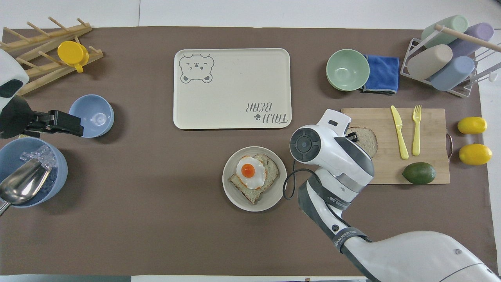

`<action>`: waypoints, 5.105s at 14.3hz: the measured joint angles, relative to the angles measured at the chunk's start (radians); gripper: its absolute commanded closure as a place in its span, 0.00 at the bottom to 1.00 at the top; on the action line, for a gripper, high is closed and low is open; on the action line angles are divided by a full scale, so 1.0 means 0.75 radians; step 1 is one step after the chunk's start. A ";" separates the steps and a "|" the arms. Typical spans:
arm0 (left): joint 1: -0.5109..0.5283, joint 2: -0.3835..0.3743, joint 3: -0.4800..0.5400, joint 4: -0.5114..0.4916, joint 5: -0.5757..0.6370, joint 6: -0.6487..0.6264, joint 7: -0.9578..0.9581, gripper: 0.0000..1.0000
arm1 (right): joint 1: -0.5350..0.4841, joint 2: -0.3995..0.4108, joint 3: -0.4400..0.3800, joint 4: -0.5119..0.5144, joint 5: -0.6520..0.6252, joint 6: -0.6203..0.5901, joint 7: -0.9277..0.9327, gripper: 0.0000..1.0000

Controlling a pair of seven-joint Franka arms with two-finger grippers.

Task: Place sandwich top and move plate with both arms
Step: 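Grasp the bread slice with the right gripper and lift it, then carry the bread slice with the right gripper over the egg toast, then lower the bread onto the egg toast and open the right gripper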

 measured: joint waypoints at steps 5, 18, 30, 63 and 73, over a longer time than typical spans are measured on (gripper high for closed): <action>0.000 0.000 0.000 0.000 0.000 0.000 0.000 0.00 | 0.000 -0.024 0.000 -0.009 -0.004 -0.006 0.000 1.00; 0.000 0.000 0.000 0.000 0.000 0.000 0.000 0.00 | 0.048 -0.080 0.299 0.452 0.107 -0.662 -0.161 1.00; 0.000 0.000 -0.001 0.000 0.000 0.000 0.000 0.00 | 0.283 -0.014 0.351 0.414 0.264 -0.495 0.239 1.00; 0.056 0.000 0.014 -0.003 0.001 -0.001 -0.002 0.00 | 0.230 0.019 0.342 0.358 0.396 -0.051 0.511 0.03; 0.056 -0.008 0.010 -0.044 -0.010 0.028 -0.003 0.00 | -0.279 -0.182 0.335 0.530 0.785 -0.484 0.041 0.00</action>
